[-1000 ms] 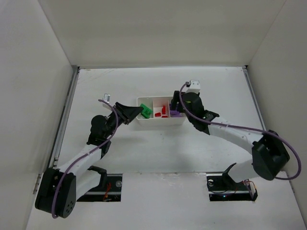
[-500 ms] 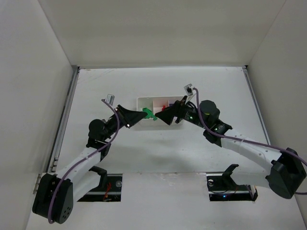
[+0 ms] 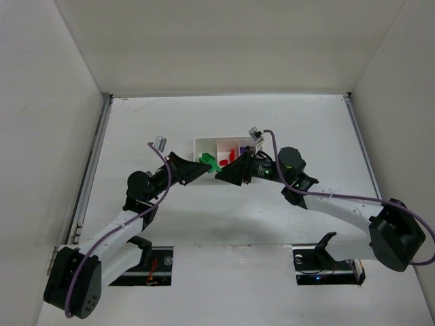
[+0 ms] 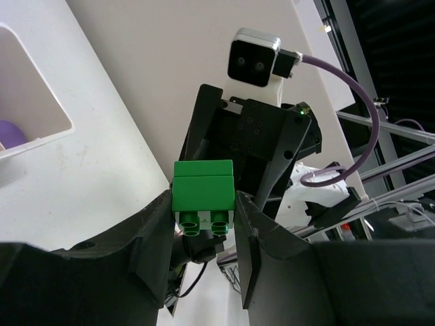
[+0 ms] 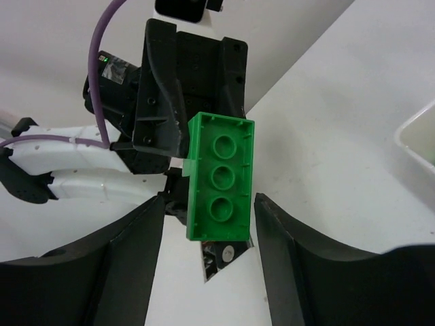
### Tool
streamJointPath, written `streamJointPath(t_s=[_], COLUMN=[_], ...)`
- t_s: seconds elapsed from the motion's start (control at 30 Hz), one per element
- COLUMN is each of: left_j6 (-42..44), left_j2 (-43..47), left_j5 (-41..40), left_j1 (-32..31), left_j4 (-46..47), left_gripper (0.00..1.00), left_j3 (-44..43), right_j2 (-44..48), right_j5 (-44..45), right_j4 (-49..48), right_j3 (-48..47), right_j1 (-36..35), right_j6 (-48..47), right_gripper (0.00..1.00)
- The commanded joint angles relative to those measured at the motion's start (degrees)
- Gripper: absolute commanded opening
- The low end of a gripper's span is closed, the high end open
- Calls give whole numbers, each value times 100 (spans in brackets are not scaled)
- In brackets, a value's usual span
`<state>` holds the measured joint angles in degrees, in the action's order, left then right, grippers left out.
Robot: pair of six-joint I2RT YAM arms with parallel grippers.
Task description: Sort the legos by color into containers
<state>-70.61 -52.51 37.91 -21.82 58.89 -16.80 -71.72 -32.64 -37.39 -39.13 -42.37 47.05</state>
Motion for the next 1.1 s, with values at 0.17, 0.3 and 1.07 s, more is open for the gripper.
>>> streamJointPath(t_s=[0.17,0.3,1.07], left_j6=[74,65,284], left_j2=[180,259,777], left_j5=[181,252,-907], left_j1=[-63,68,965], left_j4=[368,316,-703], left_gripper=[19,19,20], left_j3=[97,212,555], right_j2=[-378,-272,-1651], right_j5=[-304,-322,1760], right_j4=[-954,-911,1083], right_j3=[-51,-7,-1420], right_j1=[-30,163,305], right_j6=[542,543,-222], right_gripper=[45,42,42])
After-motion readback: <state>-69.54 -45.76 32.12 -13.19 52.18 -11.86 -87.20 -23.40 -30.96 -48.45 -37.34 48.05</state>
